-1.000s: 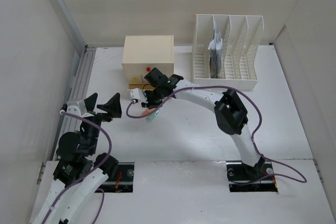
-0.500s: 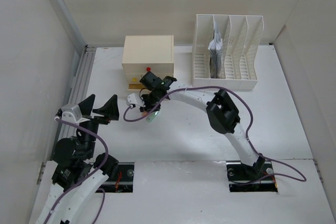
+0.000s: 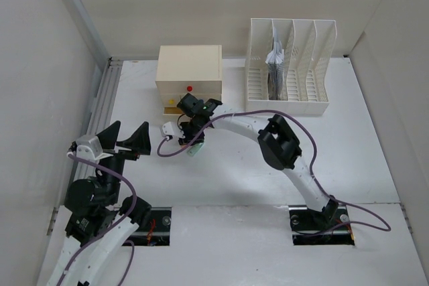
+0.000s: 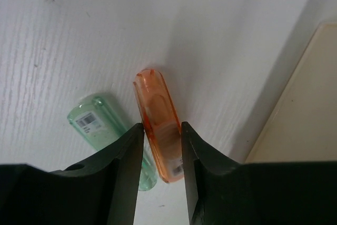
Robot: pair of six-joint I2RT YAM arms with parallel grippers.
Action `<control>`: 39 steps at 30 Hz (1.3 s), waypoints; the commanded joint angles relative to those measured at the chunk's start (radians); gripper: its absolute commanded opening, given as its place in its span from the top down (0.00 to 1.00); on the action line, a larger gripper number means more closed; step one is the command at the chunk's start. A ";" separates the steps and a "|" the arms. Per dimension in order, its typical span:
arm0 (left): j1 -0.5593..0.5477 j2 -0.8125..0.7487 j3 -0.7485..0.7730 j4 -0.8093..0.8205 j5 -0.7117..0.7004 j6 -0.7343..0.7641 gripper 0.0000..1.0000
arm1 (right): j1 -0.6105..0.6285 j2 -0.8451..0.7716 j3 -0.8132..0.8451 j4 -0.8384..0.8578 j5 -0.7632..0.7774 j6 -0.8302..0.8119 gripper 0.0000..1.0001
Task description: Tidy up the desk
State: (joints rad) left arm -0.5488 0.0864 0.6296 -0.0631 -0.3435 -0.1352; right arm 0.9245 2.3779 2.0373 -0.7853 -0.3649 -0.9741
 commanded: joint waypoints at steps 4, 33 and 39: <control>-0.005 -0.011 -0.002 0.048 0.017 0.008 0.05 | 0.007 0.015 0.063 -0.026 0.015 -0.009 0.58; -0.005 -0.020 -0.002 0.048 0.008 0.008 0.05 | 0.007 0.103 0.133 -0.233 -0.025 -0.041 0.56; -0.005 -0.020 -0.002 0.048 0.008 0.008 0.05 | 0.007 0.103 0.133 -0.258 -0.045 -0.051 0.59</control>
State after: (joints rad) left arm -0.5488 0.0799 0.6296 -0.0624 -0.3405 -0.1352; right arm 0.9241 2.4420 2.1555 -0.9661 -0.3889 -1.0061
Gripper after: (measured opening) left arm 0.946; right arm 0.410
